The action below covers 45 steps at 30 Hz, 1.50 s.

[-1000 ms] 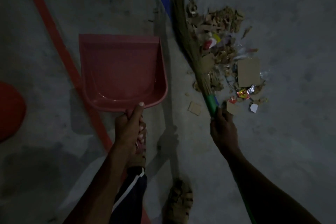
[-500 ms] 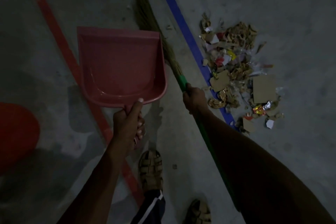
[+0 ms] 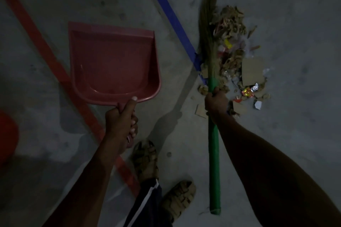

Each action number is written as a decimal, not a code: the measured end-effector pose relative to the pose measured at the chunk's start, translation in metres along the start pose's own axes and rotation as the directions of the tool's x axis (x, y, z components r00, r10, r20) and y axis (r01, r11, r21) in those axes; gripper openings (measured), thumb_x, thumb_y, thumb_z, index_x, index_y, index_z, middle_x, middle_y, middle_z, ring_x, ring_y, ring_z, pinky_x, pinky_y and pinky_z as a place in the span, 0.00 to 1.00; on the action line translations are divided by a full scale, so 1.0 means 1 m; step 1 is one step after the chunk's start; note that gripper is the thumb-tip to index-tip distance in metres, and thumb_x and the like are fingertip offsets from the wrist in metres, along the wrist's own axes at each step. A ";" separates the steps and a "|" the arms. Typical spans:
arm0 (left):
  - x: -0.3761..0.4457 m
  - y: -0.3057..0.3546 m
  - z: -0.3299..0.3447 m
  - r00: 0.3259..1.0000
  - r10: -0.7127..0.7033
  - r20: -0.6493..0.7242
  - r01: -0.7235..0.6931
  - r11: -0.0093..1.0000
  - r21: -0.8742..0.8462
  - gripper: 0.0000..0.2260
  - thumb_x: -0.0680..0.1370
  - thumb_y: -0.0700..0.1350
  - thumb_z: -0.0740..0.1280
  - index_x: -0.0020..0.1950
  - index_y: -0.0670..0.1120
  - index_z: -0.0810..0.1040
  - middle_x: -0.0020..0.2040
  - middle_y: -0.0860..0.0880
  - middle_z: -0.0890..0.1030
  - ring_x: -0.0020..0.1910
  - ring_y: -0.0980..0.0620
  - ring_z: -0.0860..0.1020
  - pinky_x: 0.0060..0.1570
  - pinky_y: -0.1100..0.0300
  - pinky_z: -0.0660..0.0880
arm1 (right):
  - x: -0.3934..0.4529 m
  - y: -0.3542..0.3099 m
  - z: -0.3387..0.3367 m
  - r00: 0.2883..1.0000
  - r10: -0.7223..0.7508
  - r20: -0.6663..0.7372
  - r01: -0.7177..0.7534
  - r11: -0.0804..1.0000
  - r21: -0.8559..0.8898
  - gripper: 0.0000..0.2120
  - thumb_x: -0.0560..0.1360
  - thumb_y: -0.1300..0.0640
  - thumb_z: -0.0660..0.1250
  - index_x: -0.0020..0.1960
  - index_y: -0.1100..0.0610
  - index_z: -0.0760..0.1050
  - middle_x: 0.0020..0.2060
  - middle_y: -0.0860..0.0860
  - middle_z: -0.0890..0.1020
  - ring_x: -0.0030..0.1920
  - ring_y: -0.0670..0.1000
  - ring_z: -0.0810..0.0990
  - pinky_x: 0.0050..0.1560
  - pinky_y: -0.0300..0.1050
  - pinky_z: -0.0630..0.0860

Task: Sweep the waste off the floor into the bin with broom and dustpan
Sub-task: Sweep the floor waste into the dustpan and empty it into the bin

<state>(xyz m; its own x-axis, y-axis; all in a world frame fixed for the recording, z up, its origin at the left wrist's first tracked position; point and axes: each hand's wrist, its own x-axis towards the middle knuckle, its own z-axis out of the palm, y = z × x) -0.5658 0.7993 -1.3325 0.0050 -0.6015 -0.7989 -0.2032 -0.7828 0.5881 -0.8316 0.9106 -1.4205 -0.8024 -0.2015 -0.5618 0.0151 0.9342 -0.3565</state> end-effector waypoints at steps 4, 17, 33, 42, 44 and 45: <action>-0.028 -0.015 0.018 0.999 -0.006 0.035 0.004 0.999 0.045 0.21 0.78 0.54 0.72 0.34 0.44 0.69 0.23 0.49 0.67 0.17 0.52 0.62 0.21 0.65 0.61 | -0.016 0.052 -0.027 0.986 -0.137 -0.094 0.122 0.981 -0.153 0.11 0.80 0.55 0.59 0.58 0.59 0.73 0.43 0.58 0.80 0.41 0.59 0.81 0.38 0.53 0.82; -0.108 -0.073 0.053 0.989 -0.006 0.148 -0.016 0.989 0.149 0.21 0.78 0.54 0.72 0.34 0.44 0.69 0.23 0.48 0.66 0.17 0.53 0.62 0.20 0.66 0.62 | -0.125 0.239 -0.107 0.937 -0.293 -0.190 0.256 0.947 -0.197 0.27 0.76 0.58 0.68 0.74 0.56 0.68 0.56 0.57 0.75 0.45 0.56 0.77 0.37 0.48 0.76; -0.163 -0.138 0.073 0.990 -0.084 0.112 0.050 0.959 0.279 0.20 0.79 0.54 0.71 0.35 0.44 0.69 0.21 0.50 0.66 0.16 0.54 0.62 0.20 0.67 0.61 | -0.180 0.334 -0.069 0.989 0.126 -0.072 -0.139 0.965 -0.223 0.22 0.77 0.51 0.67 0.70 0.44 0.73 0.58 0.46 0.76 0.46 0.50 0.79 0.40 0.45 0.77; -0.161 -0.134 0.087 0.993 -0.047 0.111 0.013 0.956 0.291 0.20 0.79 0.54 0.71 0.34 0.44 0.69 0.22 0.50 0.67 0.17 0.54 0.63 0.20 0.67 0.62 | -0.125 0.291 -0.094 0.938 -0.143 -0.317 0.048 0.956 -0.289 0.26 0.73 0.60 0.70 0.70 0.47 0.71 0.59 0.51 0.76 0.44 0.53 0.78 0.32 0.46 0.75; -0.159 -0.131 0.089 0.993 -0.034 0.114 -0.001 0.956 0.293 0.20 0.79 0.54 0.70 0.34 0.44 0.69 0.22 0.50 0.67 0.16 0.55 0.63 0.20 0.67 0.62 | -0.126 0.283 -0.095 0.915 -0.180 -0.360 0.073 0.954 -0.290 0.25 0.74 0.60 0.70 0.70 0.48 0.71 0.61 0.51 0.75 0.44 0.54 0.79 0.31 0.45 0.74; -0.157 -0.129 0.090 0.993 -0.029 0.117 -0.006 0.956 0.294 0.20 0.79 0.54 0.71 0.35 0.44 0.70 0.22 0.50 0.67 0.17 0.55 0.63 0.19 0.67 0.62 | -0.128 0.280 -0.095 0.904 -0.193 -0.381 0.083 0.954 -0.288 0.25 0.74 0.60 0.70 0.69 0.49 0.72 0.61 0.52 0.75 0.44 0.54 0.79 0.30 0.44 0.73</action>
<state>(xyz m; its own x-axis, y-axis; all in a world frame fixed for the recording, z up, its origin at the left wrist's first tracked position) -0.6281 1.0091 -1.2939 -0.1032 -0.5554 -0.8251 -0.4821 -0.6977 0.5299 -0.7820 1.2259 -1.3775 -0.9558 -0.2503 -0.1545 -0.2235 0.9595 -0.1717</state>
